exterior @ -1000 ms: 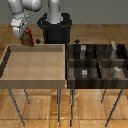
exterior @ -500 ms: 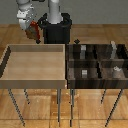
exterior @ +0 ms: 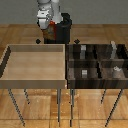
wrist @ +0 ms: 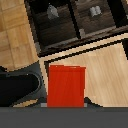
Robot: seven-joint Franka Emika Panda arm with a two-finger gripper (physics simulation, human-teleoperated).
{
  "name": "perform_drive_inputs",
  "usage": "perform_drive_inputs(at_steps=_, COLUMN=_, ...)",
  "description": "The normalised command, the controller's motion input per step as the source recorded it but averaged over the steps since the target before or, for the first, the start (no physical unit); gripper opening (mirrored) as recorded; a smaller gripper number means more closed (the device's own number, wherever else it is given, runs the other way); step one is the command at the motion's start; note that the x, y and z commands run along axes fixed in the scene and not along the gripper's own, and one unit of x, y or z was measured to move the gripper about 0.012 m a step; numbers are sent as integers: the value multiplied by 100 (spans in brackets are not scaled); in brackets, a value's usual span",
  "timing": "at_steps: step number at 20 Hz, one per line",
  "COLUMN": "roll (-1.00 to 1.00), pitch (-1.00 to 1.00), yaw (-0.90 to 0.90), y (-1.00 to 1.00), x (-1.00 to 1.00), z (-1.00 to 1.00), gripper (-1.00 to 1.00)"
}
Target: Place the box of cereal into the appropriate compartment.
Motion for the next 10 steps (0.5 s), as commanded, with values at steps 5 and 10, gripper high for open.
perform_drive_inputs(at_steps=5, roll=0, pitch=0, yaw=0, y=100, x=0, z=0, gripper=-100)
perform_drive_inputs(at_steps=10, roll=0, pitch=0, yaw=0, y=100, x=0, z=0, gripper=-100)
